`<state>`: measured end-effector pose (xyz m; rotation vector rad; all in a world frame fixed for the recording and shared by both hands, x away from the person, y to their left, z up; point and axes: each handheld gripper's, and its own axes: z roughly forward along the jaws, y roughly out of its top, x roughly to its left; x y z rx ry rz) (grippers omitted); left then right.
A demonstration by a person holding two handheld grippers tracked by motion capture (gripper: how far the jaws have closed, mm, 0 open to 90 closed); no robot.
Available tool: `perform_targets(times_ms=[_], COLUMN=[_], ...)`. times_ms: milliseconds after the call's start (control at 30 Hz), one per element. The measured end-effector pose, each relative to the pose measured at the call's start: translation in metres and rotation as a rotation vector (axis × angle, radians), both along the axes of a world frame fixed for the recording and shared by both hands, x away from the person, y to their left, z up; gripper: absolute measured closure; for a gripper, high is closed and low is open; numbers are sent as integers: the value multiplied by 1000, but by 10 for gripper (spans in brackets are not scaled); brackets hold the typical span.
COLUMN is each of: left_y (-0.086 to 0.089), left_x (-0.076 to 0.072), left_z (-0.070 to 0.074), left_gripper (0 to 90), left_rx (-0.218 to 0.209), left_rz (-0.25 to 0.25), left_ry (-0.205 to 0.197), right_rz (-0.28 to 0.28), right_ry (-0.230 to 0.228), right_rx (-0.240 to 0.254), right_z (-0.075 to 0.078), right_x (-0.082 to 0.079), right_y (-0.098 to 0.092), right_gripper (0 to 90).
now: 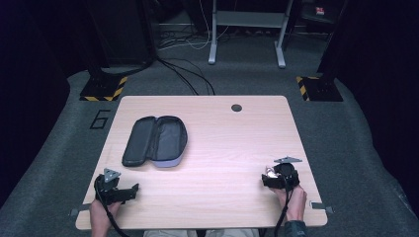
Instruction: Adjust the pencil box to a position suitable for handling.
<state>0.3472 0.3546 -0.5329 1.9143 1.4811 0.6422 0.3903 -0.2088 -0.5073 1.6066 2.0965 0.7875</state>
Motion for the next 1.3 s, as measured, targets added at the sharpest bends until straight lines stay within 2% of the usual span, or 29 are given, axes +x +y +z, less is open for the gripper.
perform_targets(times_ms=[67, 100, 133, 167, 200, 267, 400, 433, 467, 533, 567, 600, 633, 667, 700, 767, 867, 933, 1033, 1200, 1233, 1300], left_y=[1, 1, 1, 1, 1, 1, -1, 0, -2, -1, 0, 2, 2, 5, 5, 6, 3, 2, -6, -20, -21, -25], left_x=[0, 0, 1, 1, 0, 0, 0, 0, -1, -3, -5, -6, -6, -7, -5, -2, 11, 15, 32, 57, 62, 72], left_z=[0, 0, 0, 0, 0, 0, 0, 1, 1, 4, 7, 11, 11, 22, 26, 30, 46, 49, 61, 67, 69, 68], left_gripper=[4, 4, 4, 4, 4, 3, 5, 5, 27, 73, 69, 71, 75, 75, 74, 68, 64, 58, 57, 61, 60, 60], left_rx=[7, 7, 5, 5, 5, 7, -2, 17, -6, -12, -42, -79, -79, -102, -110, -109, -119, -118, -111, -112, -104, -106], left_rz=[-5, -8, -10, -10, -8, -6, 27, 29, 65, 69, 68, 71, 71, 64, 62, 56, 34, 29, 15, 10, 4, 14], left_ry=[-1, 0, 1, 1, 1, 5, 2, 10, -7, -13, -34, -71, -71, -89, -97, -102, -102, -104, -93, -101, -86, -90], right_rz=[12, 12, 24, 24, 25, 17, 34, 40, 70, 103, 111, 109, 109, 108, 116, 105, 93, 84, 94, 82, 82, 82], right_ry=[-29, -29, -52, -52, -71, -92, -108, -117, -109, -128, -138, -126, -126, -108, -111, -110, -111, -114, -113, -113, -115, -115], right_rx=[34, 34, 64, 64, 86, 101, 96, 94, 89, 66, 67, 51, 51, 28, 13, 4, 0, 2, -10, 1, 3, 3], right_z=[1, 1, 2, 2, 1, -2, -11, -14, -19, -19, -19, -21, -21, -22, -23, -23, -23, -23, -23, -23, -23, -23], right_x=[-5, -5, -13, -13, -23, -33, -44, -47, -50, -52, -52, -52, -52, -51, -50, -50, -50, -50, -50, -50, -50, -50], right_y=[-5, -5, -12, -12, -21, -31, -46, -49, -52, -51, -50, -48, -48, -45, -45, -43, -43, -43, -45, -45, -45, -45], right_gripper=[99, 99, 31, 31, 0, 0, 0, 0, 0, 0, 0, 0, 0, 0, 0, 0, 0, 0, 2, 10, 11, 12])
